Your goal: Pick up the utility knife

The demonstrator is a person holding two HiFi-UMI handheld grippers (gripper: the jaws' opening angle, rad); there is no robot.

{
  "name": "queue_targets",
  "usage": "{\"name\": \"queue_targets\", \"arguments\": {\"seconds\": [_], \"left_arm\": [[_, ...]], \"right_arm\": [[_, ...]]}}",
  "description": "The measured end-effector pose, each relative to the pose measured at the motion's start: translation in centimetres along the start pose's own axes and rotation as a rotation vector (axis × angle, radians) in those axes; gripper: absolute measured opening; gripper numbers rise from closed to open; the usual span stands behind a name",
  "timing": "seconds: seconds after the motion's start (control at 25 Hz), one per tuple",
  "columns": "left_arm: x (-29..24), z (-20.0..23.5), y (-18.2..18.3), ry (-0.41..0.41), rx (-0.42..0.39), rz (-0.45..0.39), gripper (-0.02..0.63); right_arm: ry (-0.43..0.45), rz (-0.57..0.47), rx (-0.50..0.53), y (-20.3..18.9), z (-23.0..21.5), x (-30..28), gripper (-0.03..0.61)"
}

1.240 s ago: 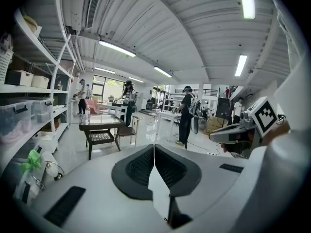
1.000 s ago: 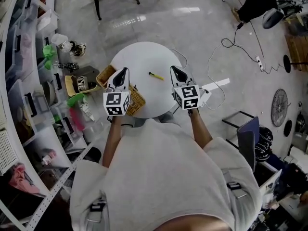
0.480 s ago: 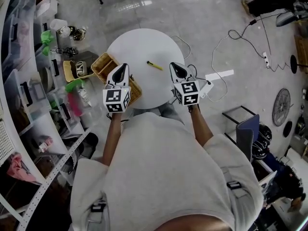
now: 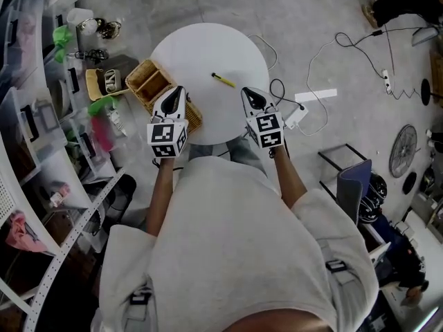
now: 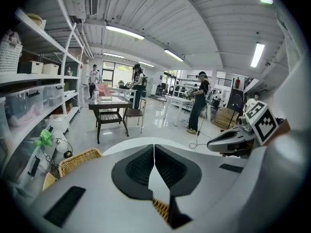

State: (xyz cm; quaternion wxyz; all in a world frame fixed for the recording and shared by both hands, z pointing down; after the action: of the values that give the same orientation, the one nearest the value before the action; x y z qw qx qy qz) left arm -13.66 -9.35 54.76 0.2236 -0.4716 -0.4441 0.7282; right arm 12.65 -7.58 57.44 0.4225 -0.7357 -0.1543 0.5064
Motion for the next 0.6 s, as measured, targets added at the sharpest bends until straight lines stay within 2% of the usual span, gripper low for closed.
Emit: {"name": "queue_targets", "arguments": {"seconds": [0.24, 0.4, 0.44, 0.52, 0.56, 0.6], "left_arm": [[-0.3, 0.1, -0.8, 0.002, 0.008, 0.018, 0.023], [-0.1, 0.1, -1.0, 0.003, 0.016, 0.026, 0.023], [-0.1, 0.1, -1.0, 0.002, 0.017, 0.028, 0.023], [-0.1, 0.1, -1.0, 0.0, 0.019, 0.03, 0.023], [-0.1, 0.1, -1.0, 0.0, 0.021, 0.03, 0.023], [-0.1, 0.1, -1.0, 0.0, 0.022, 0.031, 0.023]], "right_arm": [[0.072, 0.124, 0.298, -1.4, 1.4, -2.3, 0.032], [0.164, 0.223, 0.527, -2.3, 2.5, -3.5, 0.032], [0.187, 0.24, 0.552, -2.5, 2.7, -3.7, 0.032], [0.231, 0.269, 0.536, -3.0, 2.8, -4.1, 0.034], [0.25, 0.283, 0.513, -3.2, 2.8, -4.3, 0.093], [0.265, 0.294, 0.489, -3.5, 2.7, -4.5, 0.197]]}}
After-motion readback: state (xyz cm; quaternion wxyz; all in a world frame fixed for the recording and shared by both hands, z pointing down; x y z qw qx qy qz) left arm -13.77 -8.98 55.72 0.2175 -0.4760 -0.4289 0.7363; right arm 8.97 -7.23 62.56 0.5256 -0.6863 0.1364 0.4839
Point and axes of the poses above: the fingertips, and each gripper's own axes: x backward along the fingers, z to its left, y out of its top, the point moved 10 cm from there along x, backward along the fingers, and after that the axes turned 3 degrees about -z, right-handed, at the moved point
